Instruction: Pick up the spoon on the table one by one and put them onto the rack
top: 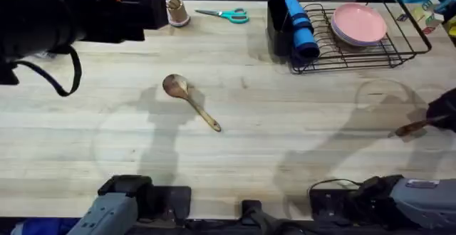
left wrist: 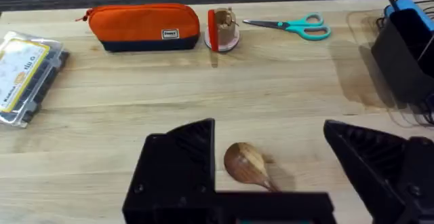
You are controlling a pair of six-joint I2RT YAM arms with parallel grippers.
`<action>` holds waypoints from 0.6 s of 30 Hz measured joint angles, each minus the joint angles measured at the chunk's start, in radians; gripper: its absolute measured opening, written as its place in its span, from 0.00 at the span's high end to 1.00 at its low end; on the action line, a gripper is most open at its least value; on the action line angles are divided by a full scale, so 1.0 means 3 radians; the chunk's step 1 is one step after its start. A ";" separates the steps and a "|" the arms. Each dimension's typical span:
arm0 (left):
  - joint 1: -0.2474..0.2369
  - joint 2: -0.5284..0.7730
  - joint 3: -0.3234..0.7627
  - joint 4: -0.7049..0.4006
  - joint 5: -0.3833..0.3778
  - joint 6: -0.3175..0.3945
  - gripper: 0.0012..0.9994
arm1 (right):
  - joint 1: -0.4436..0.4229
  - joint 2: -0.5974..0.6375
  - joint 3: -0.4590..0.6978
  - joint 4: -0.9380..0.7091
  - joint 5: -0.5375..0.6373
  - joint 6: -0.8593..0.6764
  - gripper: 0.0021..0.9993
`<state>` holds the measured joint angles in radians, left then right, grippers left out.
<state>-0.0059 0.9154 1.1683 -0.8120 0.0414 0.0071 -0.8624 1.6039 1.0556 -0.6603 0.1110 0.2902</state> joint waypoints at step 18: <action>0.0000 0.0000 0.0000 0.0000 0.0000 0.0000 0.01 | 0.1179 -0.1191 0.0453 0.0428 -0.0001 -0.0200 0.97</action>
<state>-0.0059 0.9154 1.1683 -0.8120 0.0414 0.0071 -0.5086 1.2468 1.1915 -0.5318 0.1108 0.2302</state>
